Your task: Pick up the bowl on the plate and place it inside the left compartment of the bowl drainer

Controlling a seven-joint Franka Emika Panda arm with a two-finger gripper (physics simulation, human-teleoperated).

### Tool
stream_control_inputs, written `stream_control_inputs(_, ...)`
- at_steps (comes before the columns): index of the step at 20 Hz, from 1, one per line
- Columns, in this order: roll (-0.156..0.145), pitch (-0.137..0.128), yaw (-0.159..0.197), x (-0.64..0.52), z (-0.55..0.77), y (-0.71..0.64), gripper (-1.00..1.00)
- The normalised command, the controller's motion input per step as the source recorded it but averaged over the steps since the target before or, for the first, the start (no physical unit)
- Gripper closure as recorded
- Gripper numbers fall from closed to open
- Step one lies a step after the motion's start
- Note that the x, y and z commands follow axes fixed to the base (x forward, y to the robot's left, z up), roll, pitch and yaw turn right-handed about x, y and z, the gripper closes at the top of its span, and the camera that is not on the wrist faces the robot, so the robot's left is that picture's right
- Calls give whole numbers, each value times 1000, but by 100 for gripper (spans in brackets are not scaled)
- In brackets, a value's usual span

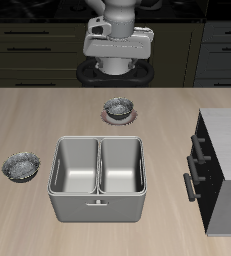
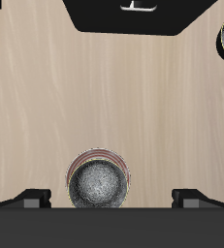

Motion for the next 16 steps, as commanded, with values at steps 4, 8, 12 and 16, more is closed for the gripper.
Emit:
stream_control_inputs(4,24,18,-1,-30,-241,178,-100)
stream_control_inputs(8,27,35,-20,-27,-311,137,-100)
stream_control_inputs(12,-5,41,-35,-144,-376,26,-100)
stream_control_inputs(16,-13,31,-21,-109,-320,53,-100)
